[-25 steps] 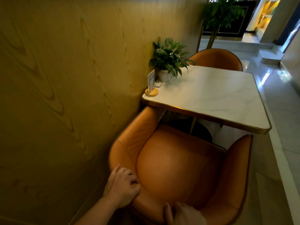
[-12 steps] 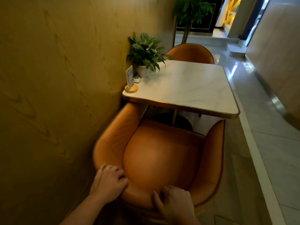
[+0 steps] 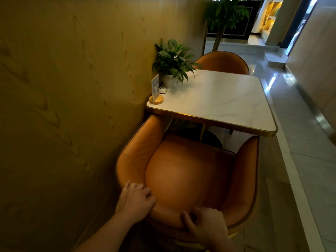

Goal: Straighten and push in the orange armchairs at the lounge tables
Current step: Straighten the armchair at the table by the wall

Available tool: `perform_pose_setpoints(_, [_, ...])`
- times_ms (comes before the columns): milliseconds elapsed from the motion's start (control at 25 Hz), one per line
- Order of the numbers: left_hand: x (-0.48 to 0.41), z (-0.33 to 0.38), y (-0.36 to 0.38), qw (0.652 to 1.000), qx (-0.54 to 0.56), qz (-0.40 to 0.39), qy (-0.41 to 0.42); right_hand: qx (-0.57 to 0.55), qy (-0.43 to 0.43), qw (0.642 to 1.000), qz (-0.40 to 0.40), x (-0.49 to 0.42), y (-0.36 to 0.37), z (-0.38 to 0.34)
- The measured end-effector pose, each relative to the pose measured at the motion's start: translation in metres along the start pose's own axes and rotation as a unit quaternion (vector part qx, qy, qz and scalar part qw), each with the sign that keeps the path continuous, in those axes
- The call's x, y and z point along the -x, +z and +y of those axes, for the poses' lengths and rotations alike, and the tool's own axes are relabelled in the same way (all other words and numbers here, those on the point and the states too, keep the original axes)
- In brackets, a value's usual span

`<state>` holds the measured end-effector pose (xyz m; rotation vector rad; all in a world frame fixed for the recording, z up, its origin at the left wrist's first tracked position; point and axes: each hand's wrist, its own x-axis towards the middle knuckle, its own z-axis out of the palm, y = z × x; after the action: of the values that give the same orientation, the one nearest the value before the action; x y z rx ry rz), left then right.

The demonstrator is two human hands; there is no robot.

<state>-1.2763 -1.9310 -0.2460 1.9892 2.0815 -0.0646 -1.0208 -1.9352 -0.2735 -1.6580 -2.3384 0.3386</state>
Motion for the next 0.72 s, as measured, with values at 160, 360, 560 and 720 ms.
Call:
perform_pose_setpoints(160, [0.010, -0.002, 0.008, 1.000, 0.001, 0.017, -0.008, -0.009, 0.006, 1.000, 0.018, 0.004, 0.005, 0.000])
perform_pose_setpoints(360, [0.009, -0.002, 0.014, 0.999, 0.013, 0.048, -0.022, -0.013, -0.002, 1.000, 0.026, -0.003, 0.009, 0.001])
perform_pose_setpoints(560, [0.010, 0.000, 0.013, 0.998, 0.012, 0.051, -0.029, -0.013, -0.006, 1.000, 0.009, 0.000, 0.006, 0.003])
perform_pose_setpoints(720, [0.014, 0.001, 0.011, 0.999, 0.001, 0.042, -0.027, -0.016, 0.010, 1.000, -0.010, 0.007, 0.005, 0.000])
